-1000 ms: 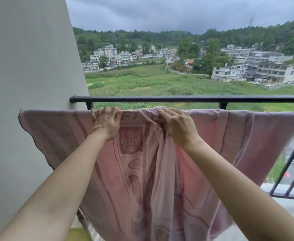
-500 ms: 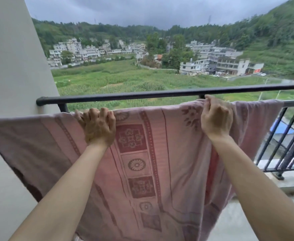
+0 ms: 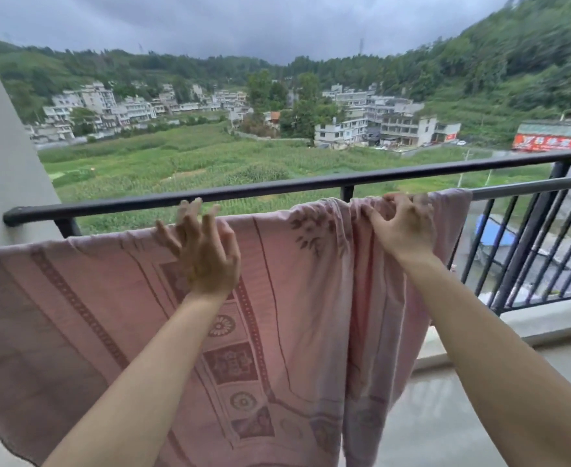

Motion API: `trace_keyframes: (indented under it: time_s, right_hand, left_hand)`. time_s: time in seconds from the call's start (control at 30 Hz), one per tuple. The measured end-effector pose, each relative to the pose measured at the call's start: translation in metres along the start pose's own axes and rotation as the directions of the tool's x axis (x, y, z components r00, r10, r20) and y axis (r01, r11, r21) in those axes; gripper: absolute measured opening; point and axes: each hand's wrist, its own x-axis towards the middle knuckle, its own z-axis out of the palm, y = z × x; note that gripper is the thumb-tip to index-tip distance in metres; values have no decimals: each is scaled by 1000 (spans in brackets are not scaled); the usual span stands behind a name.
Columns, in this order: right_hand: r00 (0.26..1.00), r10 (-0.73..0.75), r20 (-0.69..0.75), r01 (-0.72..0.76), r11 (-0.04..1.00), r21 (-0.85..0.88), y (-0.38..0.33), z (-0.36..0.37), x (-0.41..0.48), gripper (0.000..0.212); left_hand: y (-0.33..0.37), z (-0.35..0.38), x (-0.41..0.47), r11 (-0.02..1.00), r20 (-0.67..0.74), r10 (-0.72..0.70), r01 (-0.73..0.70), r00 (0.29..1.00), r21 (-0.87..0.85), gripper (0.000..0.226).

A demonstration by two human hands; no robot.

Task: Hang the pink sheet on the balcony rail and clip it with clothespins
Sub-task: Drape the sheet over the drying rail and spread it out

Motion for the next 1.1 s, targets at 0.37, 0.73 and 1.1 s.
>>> trace_keyframes:
  time_s: [0.37, 0.73, 1.1]
  right_hand:
    - [996, -89, 14, 90, 992, -93, 112, -51, 84, 28]
    - [986, -72, -148, 62, 995, -73, 160, -48, 105, 35]
    - [986, -146, -80, 118, 951, -285, 187, -47, 125, 30]
  left_hand:
    - [121, 55, -19, 978, 332, 41, -106, 942, 179, 63]
    - [120, 68, -21, 941, 301, 31, -130, 953, 314, 49]
    - [101, 86, -30, 964, 1, 224, -222, 975, 148, 38]
